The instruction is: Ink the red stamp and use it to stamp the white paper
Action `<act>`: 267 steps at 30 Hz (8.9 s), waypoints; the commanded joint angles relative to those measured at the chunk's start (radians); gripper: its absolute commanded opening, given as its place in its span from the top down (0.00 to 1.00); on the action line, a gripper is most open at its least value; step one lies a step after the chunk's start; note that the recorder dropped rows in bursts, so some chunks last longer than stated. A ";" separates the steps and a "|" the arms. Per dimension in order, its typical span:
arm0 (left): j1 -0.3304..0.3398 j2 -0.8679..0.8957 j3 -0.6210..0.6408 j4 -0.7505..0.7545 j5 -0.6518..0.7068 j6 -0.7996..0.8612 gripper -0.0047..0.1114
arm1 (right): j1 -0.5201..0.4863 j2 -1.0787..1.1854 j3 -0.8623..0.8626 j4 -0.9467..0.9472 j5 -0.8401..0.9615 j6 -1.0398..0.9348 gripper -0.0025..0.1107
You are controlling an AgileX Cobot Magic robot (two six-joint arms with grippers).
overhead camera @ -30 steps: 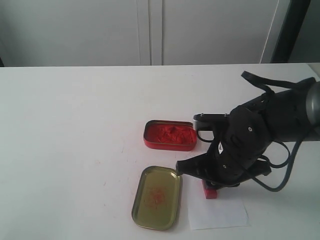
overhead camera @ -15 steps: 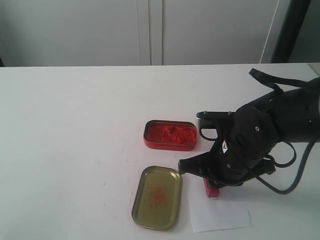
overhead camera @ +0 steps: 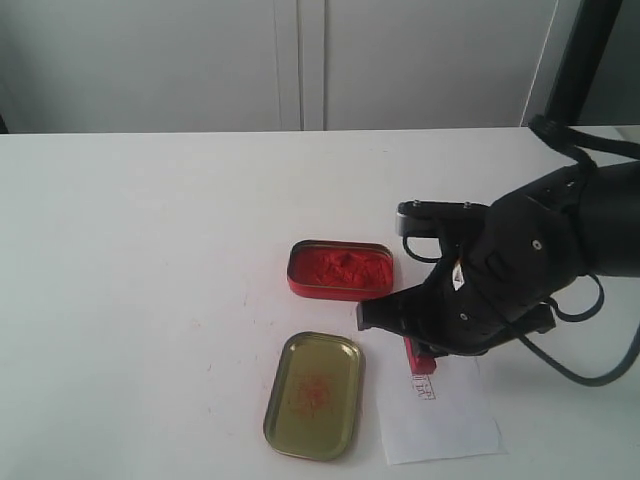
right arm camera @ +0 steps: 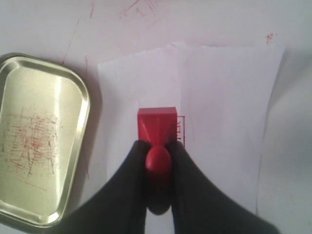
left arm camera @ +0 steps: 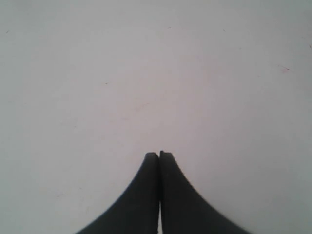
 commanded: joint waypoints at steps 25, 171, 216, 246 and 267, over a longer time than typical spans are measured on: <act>0.001 -0.003 0.010 -0.001 0.014 -0.001 0.96 | -0.162 -0.054 -0.071 0.552 0.005 -0.552 0.98; 0.001 -0.003 0.010 -0.001 0.014 -0.001 0.96 | -0.546 0.029 -0.067 0.545 0.101 -0.701 0.98; 0.001 -0.003 0.010 -0.001 0.014 -0.001 0.96 | -0.546 -0.615 0.036 0.080 0.248 -0.494 0.98; 0.001 -0.003 0.010 -0.001 0.014 -0.001 0.96 | -0.542 -1.200 0.364 0.091 -0.100 -0.588 0.98; 0.001 -0.003 0.010 -0.001 0.014 -0.001 0.96 | -0.466 -1.246 0.364 0.091 -0.100 -0.588 0.98</act>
